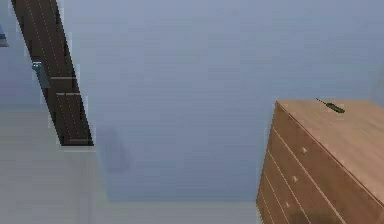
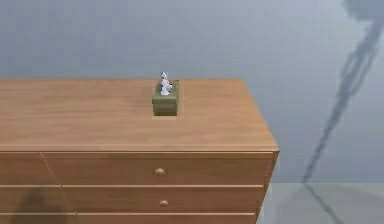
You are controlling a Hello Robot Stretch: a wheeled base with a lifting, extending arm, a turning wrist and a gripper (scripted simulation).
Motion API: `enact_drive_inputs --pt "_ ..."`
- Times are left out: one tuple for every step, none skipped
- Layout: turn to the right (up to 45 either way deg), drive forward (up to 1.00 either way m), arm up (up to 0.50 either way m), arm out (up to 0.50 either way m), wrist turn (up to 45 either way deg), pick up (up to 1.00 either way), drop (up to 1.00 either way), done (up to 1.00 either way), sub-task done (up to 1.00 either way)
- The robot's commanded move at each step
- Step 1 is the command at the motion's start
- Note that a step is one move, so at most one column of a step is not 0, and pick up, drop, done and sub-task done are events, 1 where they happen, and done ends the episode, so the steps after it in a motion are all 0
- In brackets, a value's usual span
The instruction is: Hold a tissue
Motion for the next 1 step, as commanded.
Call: enact_drive_inputs --pt "0.0 0.0 0.5 0.0 0.0 0.0 0.0 0.0 0.0"
